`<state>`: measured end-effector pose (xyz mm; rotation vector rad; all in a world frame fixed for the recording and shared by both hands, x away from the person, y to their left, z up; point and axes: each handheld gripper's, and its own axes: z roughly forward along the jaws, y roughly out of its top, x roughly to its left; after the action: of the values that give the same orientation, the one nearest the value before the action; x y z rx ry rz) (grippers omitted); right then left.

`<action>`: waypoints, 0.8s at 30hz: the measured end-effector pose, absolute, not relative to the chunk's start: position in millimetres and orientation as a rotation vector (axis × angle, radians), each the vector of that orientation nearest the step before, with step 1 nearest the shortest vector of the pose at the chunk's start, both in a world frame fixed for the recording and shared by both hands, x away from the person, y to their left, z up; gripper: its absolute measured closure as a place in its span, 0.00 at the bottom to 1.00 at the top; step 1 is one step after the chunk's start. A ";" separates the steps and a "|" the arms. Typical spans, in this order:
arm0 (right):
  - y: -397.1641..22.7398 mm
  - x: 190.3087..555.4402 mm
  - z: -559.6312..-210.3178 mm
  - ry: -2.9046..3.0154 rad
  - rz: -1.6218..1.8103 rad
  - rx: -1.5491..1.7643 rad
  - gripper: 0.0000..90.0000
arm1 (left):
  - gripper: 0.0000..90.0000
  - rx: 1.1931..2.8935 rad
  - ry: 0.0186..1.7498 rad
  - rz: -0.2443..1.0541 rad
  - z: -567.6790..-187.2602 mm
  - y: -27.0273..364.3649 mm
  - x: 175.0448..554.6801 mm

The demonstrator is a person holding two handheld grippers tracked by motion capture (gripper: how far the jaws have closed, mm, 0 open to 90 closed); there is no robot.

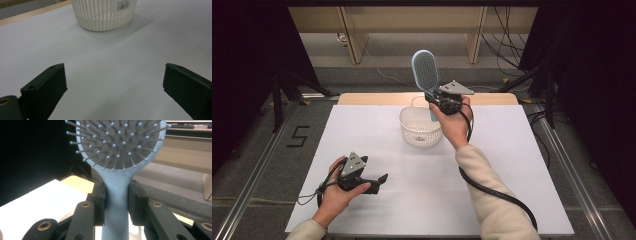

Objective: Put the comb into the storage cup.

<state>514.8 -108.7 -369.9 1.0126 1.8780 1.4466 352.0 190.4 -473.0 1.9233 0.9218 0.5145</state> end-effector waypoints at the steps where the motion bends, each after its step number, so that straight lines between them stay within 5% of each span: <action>1: -108.6 515.2 -369.9 1.877 1.446 1.013 0.78 | 0.05 1.923 0.921 0.515 -473.0 190.3 352.0; 24: -103.8 520.1 -376.1 1.898 1.426 1.016 0.78 | 0.05 1.925 0.920 0.513 -472.8 190.3 352.0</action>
<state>520.1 -103.8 -376.1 1.0160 1.8976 1.4261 352.0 190.3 -472.8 1.9255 0.9199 0.5127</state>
